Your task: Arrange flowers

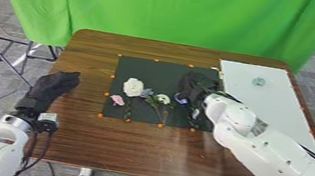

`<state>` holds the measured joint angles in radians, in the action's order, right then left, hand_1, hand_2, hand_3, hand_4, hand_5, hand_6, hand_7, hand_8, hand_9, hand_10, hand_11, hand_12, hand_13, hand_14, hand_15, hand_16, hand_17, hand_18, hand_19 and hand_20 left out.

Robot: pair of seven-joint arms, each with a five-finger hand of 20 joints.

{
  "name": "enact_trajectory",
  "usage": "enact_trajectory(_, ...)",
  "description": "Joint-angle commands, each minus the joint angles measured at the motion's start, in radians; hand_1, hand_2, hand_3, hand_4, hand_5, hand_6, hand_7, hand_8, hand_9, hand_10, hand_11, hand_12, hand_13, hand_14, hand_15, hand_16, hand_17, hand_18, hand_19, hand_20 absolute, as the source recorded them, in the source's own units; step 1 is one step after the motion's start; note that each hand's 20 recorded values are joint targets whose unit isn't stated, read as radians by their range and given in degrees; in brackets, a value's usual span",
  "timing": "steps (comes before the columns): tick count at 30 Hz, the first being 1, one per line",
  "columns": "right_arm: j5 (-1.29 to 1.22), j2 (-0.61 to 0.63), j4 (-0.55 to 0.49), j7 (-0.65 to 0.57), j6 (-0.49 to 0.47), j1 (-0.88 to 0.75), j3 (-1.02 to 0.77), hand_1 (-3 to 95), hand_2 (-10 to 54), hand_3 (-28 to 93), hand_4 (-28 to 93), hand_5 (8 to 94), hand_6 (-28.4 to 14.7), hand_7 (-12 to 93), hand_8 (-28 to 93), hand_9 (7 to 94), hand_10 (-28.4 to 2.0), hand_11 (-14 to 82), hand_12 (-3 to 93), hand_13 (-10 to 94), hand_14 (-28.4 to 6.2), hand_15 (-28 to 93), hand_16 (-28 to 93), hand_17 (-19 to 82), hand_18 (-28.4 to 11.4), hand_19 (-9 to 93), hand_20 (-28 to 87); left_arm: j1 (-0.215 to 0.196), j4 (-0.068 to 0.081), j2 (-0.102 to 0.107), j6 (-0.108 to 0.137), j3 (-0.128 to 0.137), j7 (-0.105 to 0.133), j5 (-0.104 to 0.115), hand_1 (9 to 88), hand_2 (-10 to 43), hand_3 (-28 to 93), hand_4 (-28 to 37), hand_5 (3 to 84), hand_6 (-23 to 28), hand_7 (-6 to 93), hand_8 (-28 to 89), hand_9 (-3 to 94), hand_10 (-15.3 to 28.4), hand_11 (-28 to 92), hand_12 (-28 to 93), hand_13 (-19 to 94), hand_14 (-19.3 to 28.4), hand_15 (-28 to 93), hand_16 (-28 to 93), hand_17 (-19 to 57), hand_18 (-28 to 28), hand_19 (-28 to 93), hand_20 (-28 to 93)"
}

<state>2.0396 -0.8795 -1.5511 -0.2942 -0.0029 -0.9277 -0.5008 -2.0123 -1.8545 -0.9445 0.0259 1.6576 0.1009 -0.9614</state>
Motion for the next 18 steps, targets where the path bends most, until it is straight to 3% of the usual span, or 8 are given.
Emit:
enact_trajectory(1,0.013,0.012,0.026,-0.016,-0.004,-0.005,-0.023,61.3,-7.6,52,-19,77.3,2.5,23,4,83.0,-11.0,10.1,34.7,83,-3.4,71,29,61,-13.9,93,60,-0.006,0.004,-0.006,-0.017,-0.001,-0.013,-0.006,19.7,1.7,64,-28.1,43.0,5.0,11.7,-6,40.5,13.7,18,11,31,16.6,8,1,1.9,11.0,4,12)
enact_trajectory(18,-0.044,0.033,-0.008,-0.026,0.001,-0.008,-0.057,59.2,-7.4,53,-18,76.7,2.9,24,5,82.6,-11.1,11.4,33.3,83,-3.3,71,28,61,-13.8,93,60,0.001,0.006,-0.007,-0.033,-0.003,-0.021,-0.009,19.7,1.6,64,-28.2,42.6,4.9,11.7,-6,40.3,13.6,18,11,31,16.8,8,2,1.5,11.2,4,12)
